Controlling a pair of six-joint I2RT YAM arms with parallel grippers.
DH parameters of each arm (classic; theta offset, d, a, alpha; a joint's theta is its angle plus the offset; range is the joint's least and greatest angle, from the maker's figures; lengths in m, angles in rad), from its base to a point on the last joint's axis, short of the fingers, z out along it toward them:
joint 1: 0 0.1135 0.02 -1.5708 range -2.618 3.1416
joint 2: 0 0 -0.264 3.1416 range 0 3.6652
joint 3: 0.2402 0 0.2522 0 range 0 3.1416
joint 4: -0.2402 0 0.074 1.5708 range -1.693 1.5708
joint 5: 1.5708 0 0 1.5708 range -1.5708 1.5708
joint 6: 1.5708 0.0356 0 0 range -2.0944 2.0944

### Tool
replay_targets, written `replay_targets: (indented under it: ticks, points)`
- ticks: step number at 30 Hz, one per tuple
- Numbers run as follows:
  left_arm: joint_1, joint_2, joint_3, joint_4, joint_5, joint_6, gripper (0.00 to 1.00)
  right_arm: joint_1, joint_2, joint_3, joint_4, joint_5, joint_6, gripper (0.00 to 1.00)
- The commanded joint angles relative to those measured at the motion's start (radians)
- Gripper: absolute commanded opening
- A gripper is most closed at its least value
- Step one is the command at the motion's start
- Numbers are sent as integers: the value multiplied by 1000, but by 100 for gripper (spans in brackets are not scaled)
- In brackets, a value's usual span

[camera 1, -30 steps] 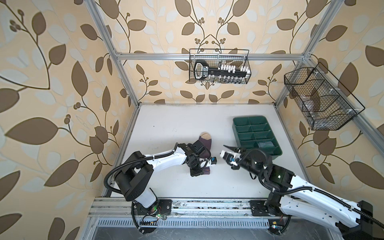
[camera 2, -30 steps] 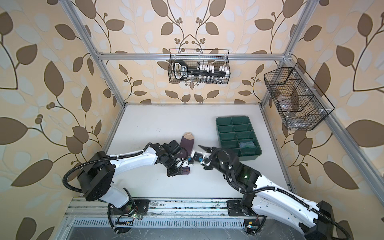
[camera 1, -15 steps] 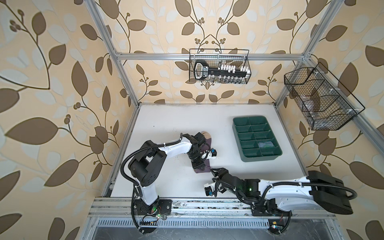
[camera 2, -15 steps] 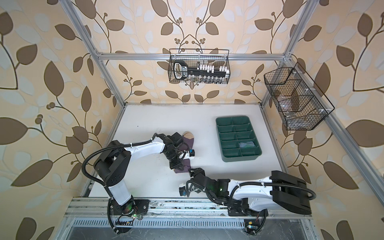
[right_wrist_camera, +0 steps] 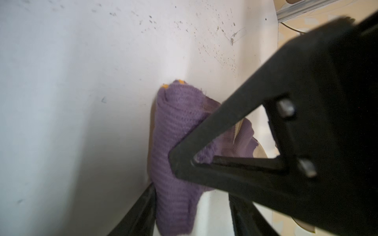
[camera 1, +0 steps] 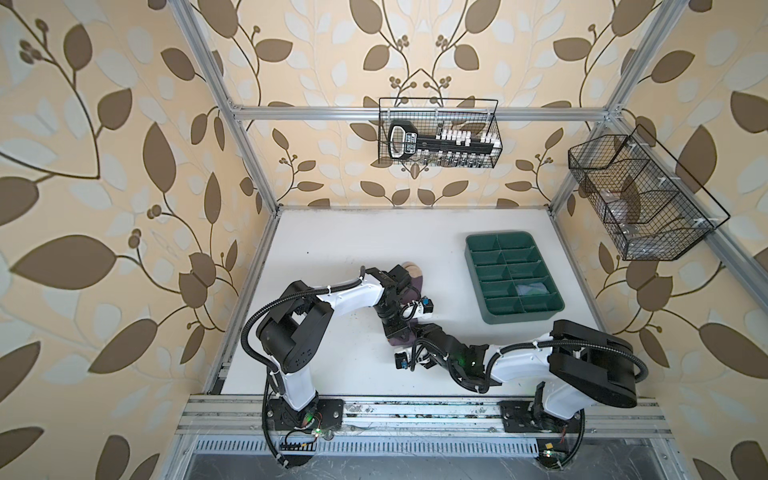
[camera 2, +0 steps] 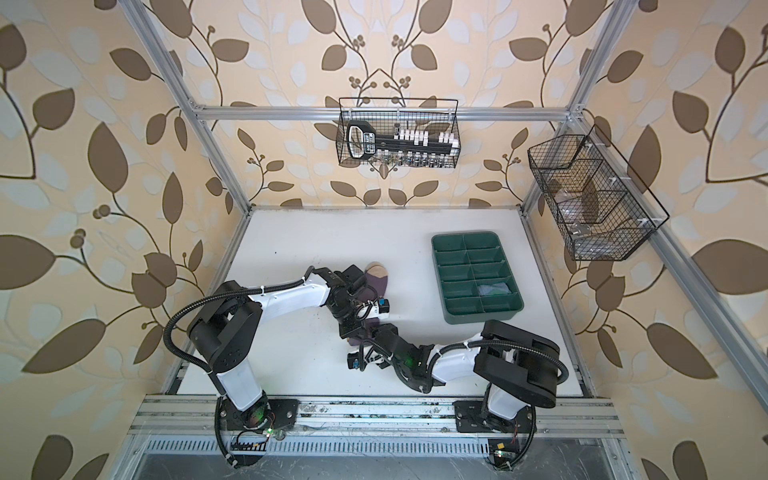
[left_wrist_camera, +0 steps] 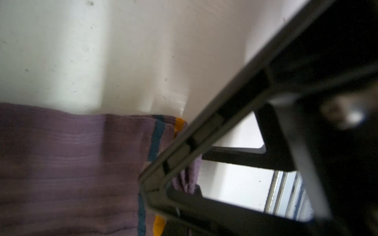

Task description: Roll the socks

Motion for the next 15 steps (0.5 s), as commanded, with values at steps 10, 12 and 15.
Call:
replay_targets:
  ticks: [10,12,15]
  points:
    - [5,-99,5,25,27,-49,14,8,19,50,-165,-68,69,2]
    - [5,-139,-8,44,24,-66,25,12,-5,54,-232,-82,91,0]
    - [6,-220,-43,95,-25,-114,41,15,-30,82,-371,-121,138,0]
